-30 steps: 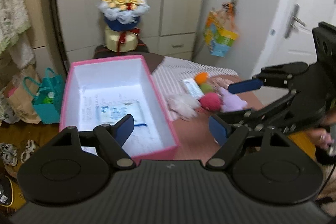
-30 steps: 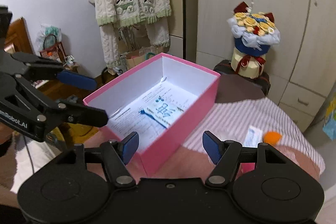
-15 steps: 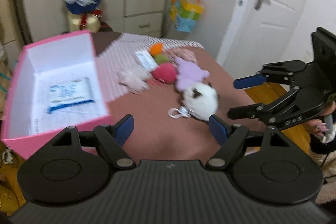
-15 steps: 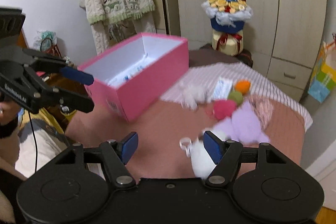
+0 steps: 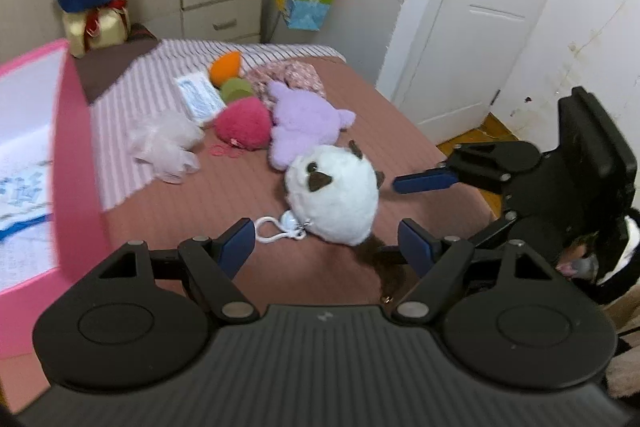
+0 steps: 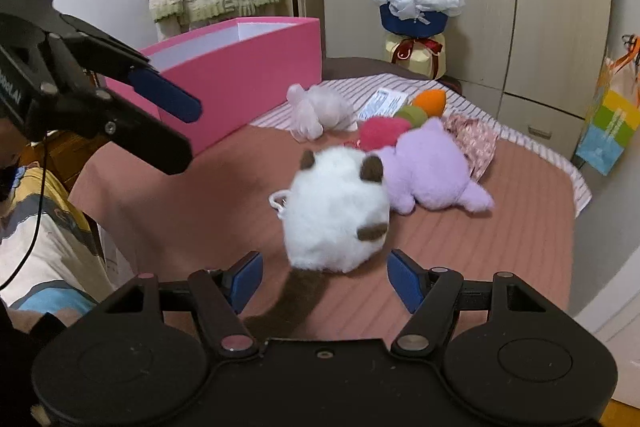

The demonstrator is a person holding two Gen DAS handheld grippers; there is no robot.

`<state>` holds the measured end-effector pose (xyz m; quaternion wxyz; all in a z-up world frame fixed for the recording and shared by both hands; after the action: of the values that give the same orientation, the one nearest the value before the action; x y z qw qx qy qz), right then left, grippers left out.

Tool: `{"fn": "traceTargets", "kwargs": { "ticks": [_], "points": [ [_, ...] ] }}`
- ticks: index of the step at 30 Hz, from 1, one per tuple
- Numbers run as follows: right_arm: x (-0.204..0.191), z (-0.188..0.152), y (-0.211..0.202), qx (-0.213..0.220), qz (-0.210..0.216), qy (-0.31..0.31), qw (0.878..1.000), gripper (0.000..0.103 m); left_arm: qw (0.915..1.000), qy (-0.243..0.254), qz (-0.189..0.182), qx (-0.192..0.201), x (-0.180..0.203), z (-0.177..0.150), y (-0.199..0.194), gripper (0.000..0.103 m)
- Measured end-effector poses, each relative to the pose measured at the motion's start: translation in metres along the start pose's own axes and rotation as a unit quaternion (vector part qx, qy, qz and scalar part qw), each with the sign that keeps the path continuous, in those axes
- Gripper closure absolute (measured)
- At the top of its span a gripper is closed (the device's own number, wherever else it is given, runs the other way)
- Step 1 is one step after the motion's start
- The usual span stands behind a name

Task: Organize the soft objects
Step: 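Move both grippers to the white-and-brown plush cat, then close both grippers on the white plush cat and lift it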

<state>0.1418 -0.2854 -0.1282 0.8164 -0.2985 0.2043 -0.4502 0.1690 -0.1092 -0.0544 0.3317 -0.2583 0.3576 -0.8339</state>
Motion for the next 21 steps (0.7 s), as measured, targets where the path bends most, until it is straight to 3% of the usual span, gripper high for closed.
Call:
{"fn": "traceTargets", "kwargs": {
  "ticks": [7, 15, 17, 18, 21],
  "points": [
    [0.007, -0.005, 0.019, 0.033, -0.015, -0.003, 0.999, 0.029, 0.9989, -0.040, -0.026, 0.005, -0.007, 0.007, 0.045, 0.026],
    [0.000, -0.005, 0.033, 0.047, -0.016, -0.006, 0.999, 0.029, 0.9959, -0.072, -0.051, 0.022, -0.007, 0.009, 0.071, 0.027],
    [0.000, -0.006, 0.038, 0.048, -0.019, 0.000, 0.999, 0.029, 0.9951, -0.082, -0.050, 0.026, -0.007, 0.008, 0.076, 0.029],
    [0.000, -0.007, 0.041, 0.050, -0.022, 0.005, 0.999, 0.029, 0.9949, -0.086, -0.043, 0.030, -0.008, 0.006, 0.077, 0.036],
    [-0.005, -0.012, 0.040, 0.061, -0.032, 0.000, 0.998, 0.039, 0.9955, -0.080, -0.030, 0.040, -0.007, 0.002, 0.076, 0.041]
  ]
}}
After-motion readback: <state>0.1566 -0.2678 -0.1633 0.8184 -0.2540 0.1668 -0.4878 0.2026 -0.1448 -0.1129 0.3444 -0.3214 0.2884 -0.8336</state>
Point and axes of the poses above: each gripper's, at about its wrist camera, not at the fingertips, and y roughly the way its jaws point, x to its right, z to its top, the point moved 4 cm from there along y, roughly the way its jaws point, and after that the axes turned 4 degrees about -x, right-handed, at the moved point
